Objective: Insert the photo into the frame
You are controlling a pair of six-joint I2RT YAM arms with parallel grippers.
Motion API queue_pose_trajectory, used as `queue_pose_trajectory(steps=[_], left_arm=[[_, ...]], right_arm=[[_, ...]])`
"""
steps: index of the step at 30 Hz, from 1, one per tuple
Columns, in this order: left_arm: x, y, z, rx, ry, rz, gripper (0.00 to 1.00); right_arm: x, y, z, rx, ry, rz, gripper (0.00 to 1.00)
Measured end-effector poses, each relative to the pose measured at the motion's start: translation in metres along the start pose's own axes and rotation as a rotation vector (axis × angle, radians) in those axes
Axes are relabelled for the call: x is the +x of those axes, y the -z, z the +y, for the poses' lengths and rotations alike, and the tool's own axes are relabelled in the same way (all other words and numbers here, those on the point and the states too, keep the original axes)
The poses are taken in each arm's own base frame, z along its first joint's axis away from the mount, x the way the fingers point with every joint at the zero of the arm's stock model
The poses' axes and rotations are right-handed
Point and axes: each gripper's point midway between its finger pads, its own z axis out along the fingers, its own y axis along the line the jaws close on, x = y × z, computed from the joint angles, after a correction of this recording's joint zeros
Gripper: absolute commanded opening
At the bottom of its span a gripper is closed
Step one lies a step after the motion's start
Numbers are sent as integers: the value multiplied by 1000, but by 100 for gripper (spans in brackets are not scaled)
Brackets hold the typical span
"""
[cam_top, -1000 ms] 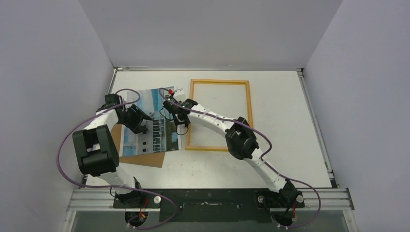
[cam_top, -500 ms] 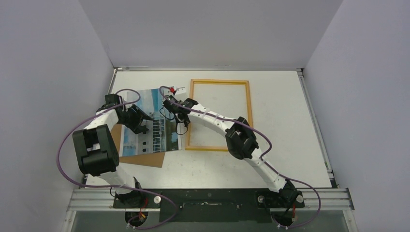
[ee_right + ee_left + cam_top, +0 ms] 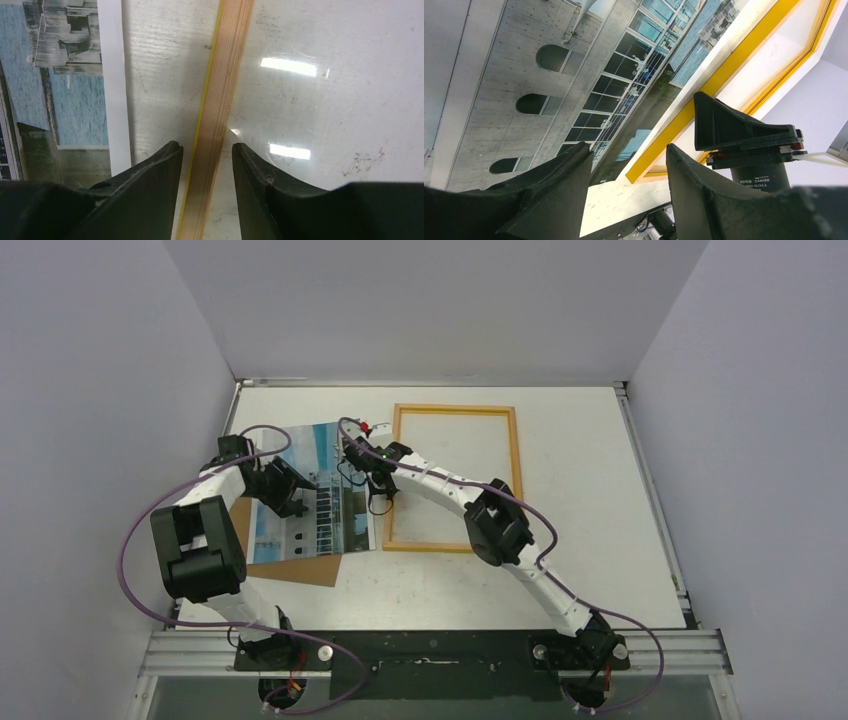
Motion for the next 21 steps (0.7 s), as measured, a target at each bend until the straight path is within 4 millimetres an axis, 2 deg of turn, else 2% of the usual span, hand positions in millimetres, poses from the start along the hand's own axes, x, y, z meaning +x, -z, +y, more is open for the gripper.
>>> queue_pose_trajectory(steps=[10,14,21], left_arm=[[0,0,-1,4,-2,-1,54],[-1,0,-1,5,-3,-2,54],[-1,0,-1,6,-3,-1,54]], right_arm=[[0,-3,-3,7,-9,4,28],[-1,-3,-2,5,-14,-1,16],[-2,-4,-2,9,-24,-6,4]])
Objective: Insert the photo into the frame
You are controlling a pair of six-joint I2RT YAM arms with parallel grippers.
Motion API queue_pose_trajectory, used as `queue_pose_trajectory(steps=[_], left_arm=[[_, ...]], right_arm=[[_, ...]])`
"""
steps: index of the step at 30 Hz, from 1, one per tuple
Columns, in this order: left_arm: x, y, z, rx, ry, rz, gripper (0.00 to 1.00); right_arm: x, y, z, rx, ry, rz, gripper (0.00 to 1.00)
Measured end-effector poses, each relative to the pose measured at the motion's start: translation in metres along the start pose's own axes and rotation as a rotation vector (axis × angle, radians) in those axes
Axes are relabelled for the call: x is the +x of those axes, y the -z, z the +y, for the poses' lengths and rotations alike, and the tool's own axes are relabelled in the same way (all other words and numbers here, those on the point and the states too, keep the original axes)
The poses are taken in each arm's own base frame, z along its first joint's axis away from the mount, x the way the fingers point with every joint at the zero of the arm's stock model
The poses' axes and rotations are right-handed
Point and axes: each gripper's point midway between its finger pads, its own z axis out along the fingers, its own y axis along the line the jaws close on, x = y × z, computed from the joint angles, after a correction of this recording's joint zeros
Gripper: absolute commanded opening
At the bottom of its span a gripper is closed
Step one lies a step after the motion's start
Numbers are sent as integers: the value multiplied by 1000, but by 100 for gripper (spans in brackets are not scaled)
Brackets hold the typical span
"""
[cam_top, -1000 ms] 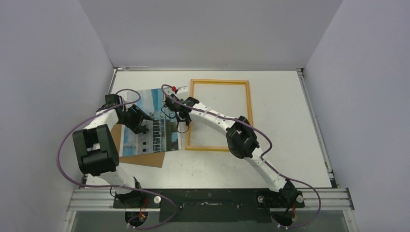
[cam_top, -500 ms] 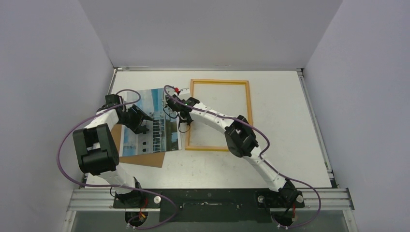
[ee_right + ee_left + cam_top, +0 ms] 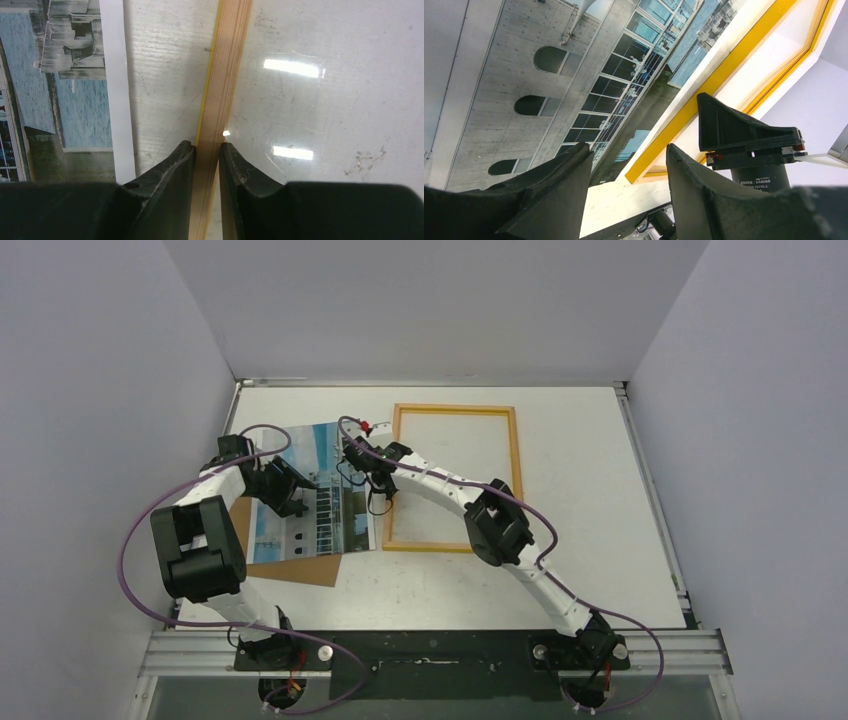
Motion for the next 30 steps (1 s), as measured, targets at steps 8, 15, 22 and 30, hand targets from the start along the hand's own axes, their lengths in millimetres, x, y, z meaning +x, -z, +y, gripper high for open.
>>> queue_pose_trajectory(steps=[8,15,22,30], left_arm=[[0,0,0,3,0,2,54],[-1,-1,-9,48,-16,7,56],[19,-8,-38,186,-112,48,60],[72,3,-79,450,-300,86,67]], right_arm=[[0,3,1,-11,-23,3,0],[-3,25,-4,-85,-100,35,0],[-38,64,-7,-210,-240,-6,0],[-52,70,-6,-290,-338,-3,0]])
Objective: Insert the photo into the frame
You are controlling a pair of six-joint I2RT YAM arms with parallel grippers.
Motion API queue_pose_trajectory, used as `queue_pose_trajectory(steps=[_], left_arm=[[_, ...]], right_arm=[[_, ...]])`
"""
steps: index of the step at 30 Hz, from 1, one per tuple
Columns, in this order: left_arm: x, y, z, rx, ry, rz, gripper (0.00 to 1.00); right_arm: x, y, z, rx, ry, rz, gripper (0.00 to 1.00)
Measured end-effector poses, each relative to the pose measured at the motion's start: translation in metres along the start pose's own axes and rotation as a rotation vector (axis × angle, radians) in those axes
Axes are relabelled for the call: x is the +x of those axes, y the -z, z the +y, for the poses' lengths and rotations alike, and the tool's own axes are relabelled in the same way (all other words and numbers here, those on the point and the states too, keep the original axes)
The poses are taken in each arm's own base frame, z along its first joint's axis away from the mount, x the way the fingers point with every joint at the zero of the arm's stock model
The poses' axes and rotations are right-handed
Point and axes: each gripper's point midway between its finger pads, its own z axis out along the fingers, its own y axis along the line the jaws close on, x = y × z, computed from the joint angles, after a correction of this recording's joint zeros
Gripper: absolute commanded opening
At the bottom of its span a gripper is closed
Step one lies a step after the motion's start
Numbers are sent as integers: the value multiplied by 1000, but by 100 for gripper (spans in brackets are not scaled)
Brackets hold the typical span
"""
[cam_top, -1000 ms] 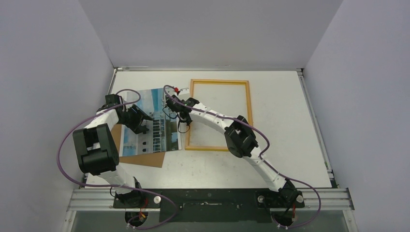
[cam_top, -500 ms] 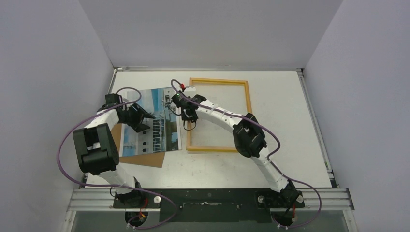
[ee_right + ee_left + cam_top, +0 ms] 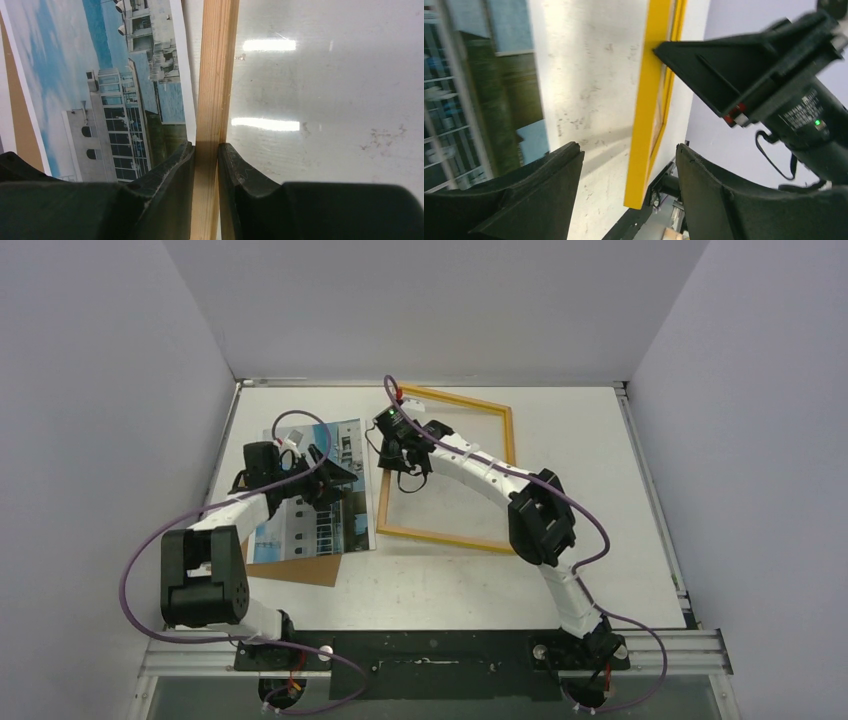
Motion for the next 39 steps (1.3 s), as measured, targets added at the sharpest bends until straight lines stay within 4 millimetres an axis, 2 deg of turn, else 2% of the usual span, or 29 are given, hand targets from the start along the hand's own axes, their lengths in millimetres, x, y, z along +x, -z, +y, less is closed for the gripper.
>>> queue_pose_trajectory(steps=[4,10,14,22,28,32,36,37,39], left_arm=[[17,-7,-16,70,-83,38,68],[42,-18,-21,69,-158,113,69],[47,-24,-19,64,-168,134,68],[55,-49,-5,28,-136,179,64],[49,-63,-20,98,-97,167,46],[39,-63,-40,172,-93,136,26],[32,-65,-48,214,-73,114,3],[31,-65,-51,221,-70,112,0],[30,-65,-53,227,-66,108,0]], right_arm=[[2,-2,2,-22,-24,16,0],[9,-6,0,-48,-65,46,0],[10,-4,2,-74,-92,63,0],[-3,10,9,-131,-140,56,0],[-6,10,9,-146,-155,63,0],[-5,11,11,-155,-162,68,0],[-17,14,12,-169,-184,42,0],[-18,15,12,-170,-186,41,0],[-20,16,12,-171,-191,38,8]])
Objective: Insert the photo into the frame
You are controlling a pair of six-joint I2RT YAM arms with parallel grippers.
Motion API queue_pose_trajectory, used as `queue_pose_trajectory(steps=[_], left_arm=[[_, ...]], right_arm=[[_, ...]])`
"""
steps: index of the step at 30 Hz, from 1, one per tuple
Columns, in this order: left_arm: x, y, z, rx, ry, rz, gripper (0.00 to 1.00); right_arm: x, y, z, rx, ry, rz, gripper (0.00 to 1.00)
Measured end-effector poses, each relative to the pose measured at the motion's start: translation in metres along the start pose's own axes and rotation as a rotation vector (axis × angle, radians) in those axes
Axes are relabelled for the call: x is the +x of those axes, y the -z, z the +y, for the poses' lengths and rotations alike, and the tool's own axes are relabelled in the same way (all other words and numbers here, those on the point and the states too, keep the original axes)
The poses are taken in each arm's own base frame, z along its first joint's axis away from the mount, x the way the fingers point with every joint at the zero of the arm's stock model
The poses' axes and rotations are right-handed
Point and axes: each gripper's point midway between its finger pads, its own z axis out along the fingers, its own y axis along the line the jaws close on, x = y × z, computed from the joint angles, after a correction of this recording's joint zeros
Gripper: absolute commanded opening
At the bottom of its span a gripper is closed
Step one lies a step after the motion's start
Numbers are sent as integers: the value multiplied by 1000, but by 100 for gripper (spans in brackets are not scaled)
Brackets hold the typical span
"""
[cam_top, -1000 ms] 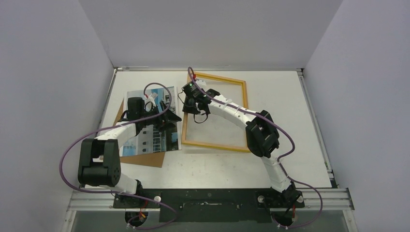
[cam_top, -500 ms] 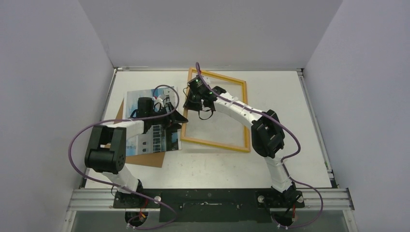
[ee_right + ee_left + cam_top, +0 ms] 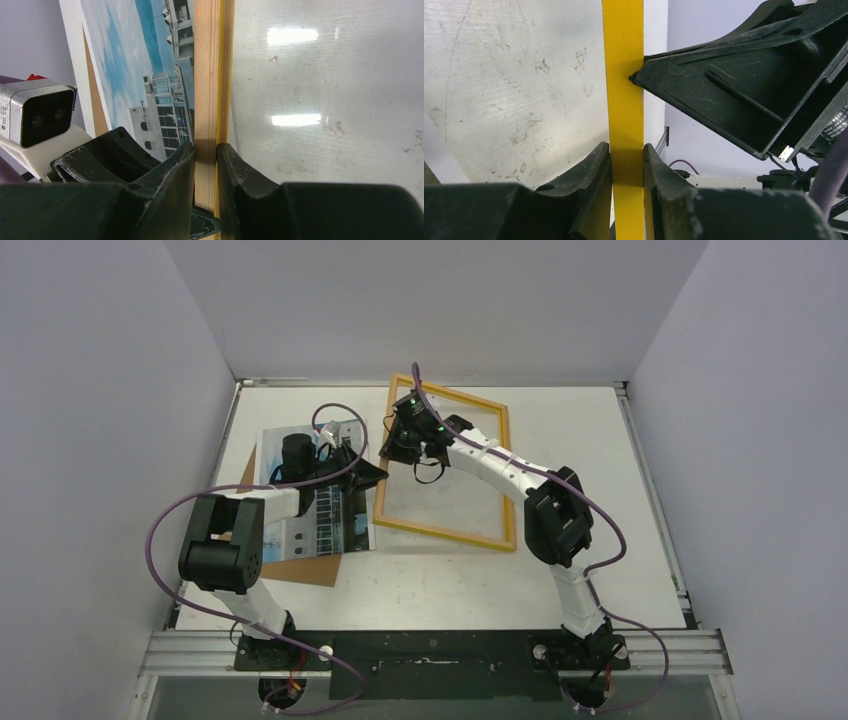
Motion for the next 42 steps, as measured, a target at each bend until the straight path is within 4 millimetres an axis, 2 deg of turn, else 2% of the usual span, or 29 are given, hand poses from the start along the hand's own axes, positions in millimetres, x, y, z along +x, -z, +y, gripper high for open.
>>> queue_pose_trajectory(steps=[2,6,9,14,21,24,27,30,35,37,40,42], left_arm=[[0,0,0,-1,3,1,0],[-1,-1,-1,-12,1,10,0],[-7,-2,-8,-16,-14,14,0],[-17,-3,-23,-40,-51,17,0],[-24,-2,-36,-81,-82,24,0],[-26,-1,-40,-95,-88,28,0],[-27,0,-44,-103,-80,34,0],[-28,1,-49,-105,-74,39,0],[-28,1,-55,-108,-57,43,0],[-28,1,-57,-112,-47,46,0],[-29,2,-60,-118,-35,49,0],[-30,3,-62,-125,-27,50,0]], right_arm=[[0,0,0,0,-3,2,18],[-6,1,-3,0,-18,-4,46],[-13,10,-4,-3,-31,-14,57],[-38,39,-12,-25,-71,-60,63],[-75,84,-38,-58,-163,-148,63],[-83,95,-58,-36,-181,-174,64],[-83,98,-83,22,-164,-186,65],[-74,96,-122,125,-149,-183,67],[-49,92,-204,301,-191,-136,71],[-45,94,-230,353,-217,-126,73],[-47,104,-254,393,-251,-140,77],[-50,112,-259,394,-262,-160,79]])
